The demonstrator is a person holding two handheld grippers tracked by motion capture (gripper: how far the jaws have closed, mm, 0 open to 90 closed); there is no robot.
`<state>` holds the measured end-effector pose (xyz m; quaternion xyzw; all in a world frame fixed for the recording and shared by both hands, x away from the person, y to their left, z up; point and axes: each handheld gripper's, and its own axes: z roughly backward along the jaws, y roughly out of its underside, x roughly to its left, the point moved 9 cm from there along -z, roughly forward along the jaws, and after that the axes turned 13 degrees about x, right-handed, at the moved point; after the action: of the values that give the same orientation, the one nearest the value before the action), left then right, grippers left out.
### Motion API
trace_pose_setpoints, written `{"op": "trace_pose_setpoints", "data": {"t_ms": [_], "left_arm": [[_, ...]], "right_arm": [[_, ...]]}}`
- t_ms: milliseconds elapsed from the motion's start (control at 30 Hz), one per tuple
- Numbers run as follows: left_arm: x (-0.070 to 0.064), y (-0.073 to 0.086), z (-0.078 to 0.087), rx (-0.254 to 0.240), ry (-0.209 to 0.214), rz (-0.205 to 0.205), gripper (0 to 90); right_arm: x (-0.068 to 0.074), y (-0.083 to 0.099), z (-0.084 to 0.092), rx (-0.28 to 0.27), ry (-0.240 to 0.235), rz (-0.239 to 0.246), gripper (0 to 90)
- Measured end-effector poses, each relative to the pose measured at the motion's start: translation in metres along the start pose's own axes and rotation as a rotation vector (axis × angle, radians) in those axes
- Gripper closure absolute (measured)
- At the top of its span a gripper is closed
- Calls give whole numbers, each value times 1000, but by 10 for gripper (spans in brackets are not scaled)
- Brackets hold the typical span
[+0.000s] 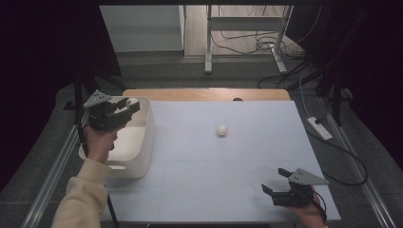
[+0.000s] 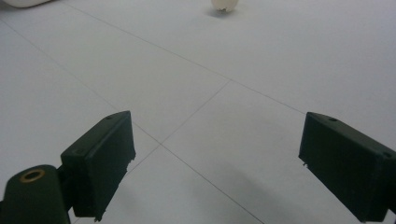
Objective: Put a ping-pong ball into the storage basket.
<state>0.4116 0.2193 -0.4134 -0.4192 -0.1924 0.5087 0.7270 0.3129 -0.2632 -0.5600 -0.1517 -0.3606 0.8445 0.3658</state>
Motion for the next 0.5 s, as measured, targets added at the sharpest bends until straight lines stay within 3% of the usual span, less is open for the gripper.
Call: {"op": "trace_pose_setpoints", "data": {"t_ms": [500], "left_arm": [[16, 3, -4, 27, -30, 26, 510]], "right_arm": [[0, 0, 0, 0, 1, 0, 106]]}}
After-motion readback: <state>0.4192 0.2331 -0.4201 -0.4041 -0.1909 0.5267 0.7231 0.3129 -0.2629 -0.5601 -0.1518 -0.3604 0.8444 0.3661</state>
